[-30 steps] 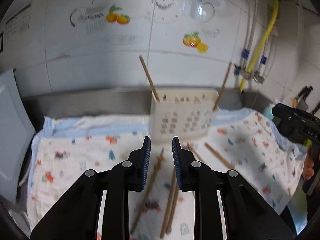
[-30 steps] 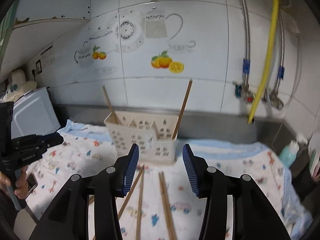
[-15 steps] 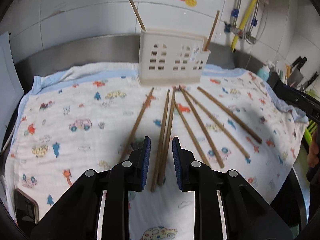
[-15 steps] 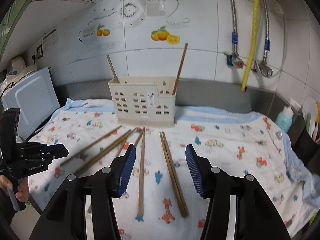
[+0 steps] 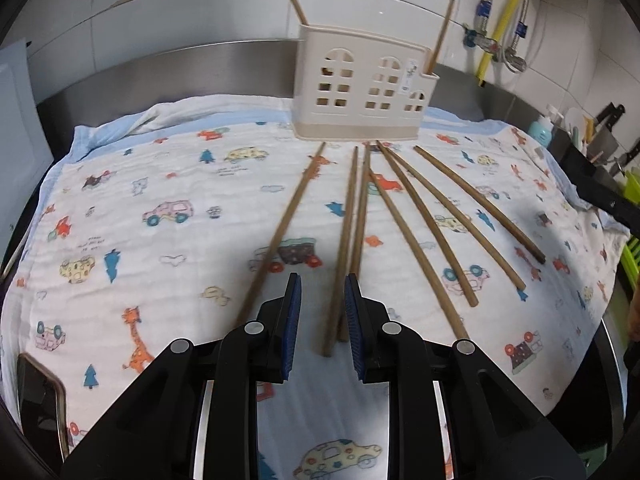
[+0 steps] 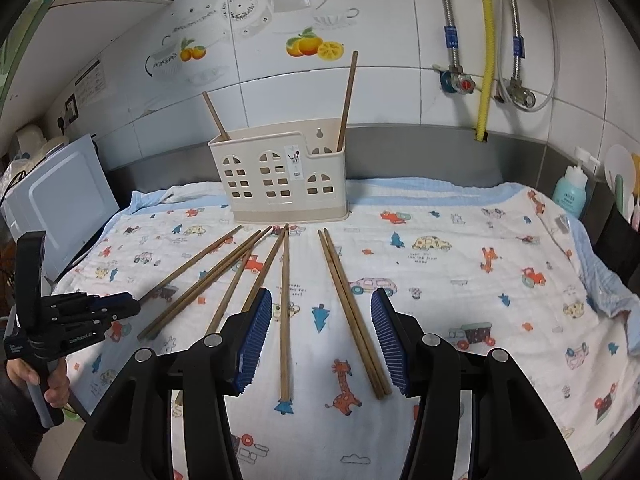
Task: Organize utensils
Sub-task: 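Withdraw both open tools from the holder back over the loose chopsticks, then close the left tool on a chopstick while the right tool grasps another chopstick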
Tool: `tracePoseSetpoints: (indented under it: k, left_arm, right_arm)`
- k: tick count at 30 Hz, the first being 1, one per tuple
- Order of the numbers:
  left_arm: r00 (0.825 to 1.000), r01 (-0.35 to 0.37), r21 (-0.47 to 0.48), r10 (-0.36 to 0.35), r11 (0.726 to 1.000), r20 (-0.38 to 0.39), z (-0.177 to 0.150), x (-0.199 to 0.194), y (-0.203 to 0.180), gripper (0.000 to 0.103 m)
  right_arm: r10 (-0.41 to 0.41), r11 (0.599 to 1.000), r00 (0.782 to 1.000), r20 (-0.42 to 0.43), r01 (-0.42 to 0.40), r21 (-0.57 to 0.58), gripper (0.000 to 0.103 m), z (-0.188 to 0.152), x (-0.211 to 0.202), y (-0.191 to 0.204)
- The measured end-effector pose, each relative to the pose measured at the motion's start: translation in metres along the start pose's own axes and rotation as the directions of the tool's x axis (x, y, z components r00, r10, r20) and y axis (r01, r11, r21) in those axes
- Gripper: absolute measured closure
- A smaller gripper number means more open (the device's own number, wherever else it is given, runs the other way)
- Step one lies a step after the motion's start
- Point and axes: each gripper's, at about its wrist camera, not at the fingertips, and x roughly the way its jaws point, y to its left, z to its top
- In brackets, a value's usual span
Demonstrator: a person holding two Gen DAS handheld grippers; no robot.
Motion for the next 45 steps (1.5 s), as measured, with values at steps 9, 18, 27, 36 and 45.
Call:
tracePoseSetpoints:
  k: [9, 18, 27, 36, 45]
  left_arm:
    - [0.998, -0.063, -0.011, 0.063, 0.998, 0.009, 0.000, 0.005, 0.019, 0.081]
    - [0.998, -0.064, 0.033, 0.065, 0.997, -0.021, 0.006, 0.027, 0.024, 0.081]
    - [0.996, -0.065, 0.044, 0.067, 0.997, -0.054, 0.010, 0.044, 0.029, 0.082]
    - [0.996, -0.064, 0.060, 0.067, 0.996, -0.053, 0.013, 0.050, 0.026, 0.083]
    - [0.996, -0.064, 0.065, 0.068, 0.996, -0.055, 0.013, 0.051, 0.026, 0.087]
  right_arm:
    - [-0.012, 1.000, 1.000, -0.026, 0.012, 0.021, 0.053, -0.006, 0.009, -0.013]
    - [-0.005, 0.999, 0.997, -0.072, 0.008, 0.037, 0.055, -0.012, 0.024, -0.030]
    - [0.010, 1.000, 0.992, -0.123, -0.007, 0.022, 0.063, -0.020, 0.042, -0.038]
    - [-0.003, 1.000, 0.983, -0.185, -0.001, -0.020, 0.077, -0.027, 0.066, -0.041]
    - [-0.008, 0.999, 0.976, -0.216, -0.002, -0.045, 0.086, -0.024, 0.083, -0.047]
